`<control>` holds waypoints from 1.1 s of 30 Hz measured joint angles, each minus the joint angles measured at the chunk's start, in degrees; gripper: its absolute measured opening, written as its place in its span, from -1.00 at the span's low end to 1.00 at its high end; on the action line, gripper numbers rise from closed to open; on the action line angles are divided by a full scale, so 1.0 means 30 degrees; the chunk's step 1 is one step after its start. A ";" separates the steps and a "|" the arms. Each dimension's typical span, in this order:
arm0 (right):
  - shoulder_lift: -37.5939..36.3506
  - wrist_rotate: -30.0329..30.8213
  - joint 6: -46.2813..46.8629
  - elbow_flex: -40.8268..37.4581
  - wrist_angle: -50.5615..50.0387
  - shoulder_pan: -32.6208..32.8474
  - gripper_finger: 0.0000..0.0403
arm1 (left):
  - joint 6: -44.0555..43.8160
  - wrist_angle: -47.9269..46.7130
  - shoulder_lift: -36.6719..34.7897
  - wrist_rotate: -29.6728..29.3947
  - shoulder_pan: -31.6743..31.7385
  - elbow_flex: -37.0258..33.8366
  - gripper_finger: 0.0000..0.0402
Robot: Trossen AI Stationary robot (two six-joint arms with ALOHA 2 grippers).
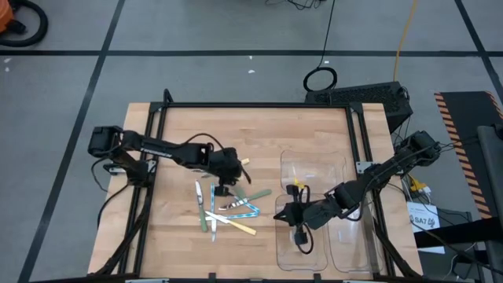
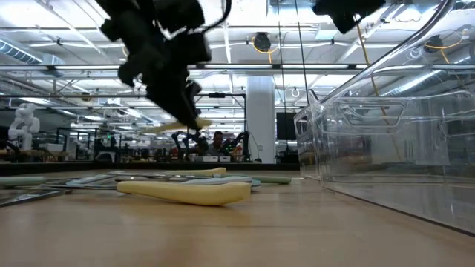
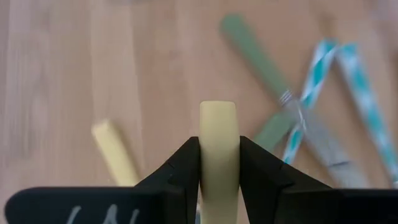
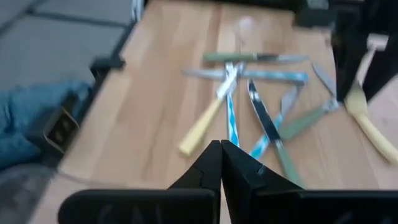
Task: Sort silverware by color (type)
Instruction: Put the yellow knife into the bottom right transparent bin
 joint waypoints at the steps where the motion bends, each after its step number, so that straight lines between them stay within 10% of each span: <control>1: 0.0000 0.0001 -0.0007 0.0000 -0.0437 0.0000 -0.99 | 0.0160 0.0014 -0.0007 0.0002 -0.0272 0.0314 -0.55; 26: 0.0000 0.0163 0.0835 0.0000 -0.2246 0.0000 -0.99 | 0.0525 0.8846 -0.0044 -0.1173 -0.4155 0.3407 -0.55; 33: 0.0000 0.4641 -0.0441 0.0000 -0.1246 -0.0007 -0.99 | 0.0560 1.0045 -0.0044 -0.1173 -0.4784 0.3407 -0.55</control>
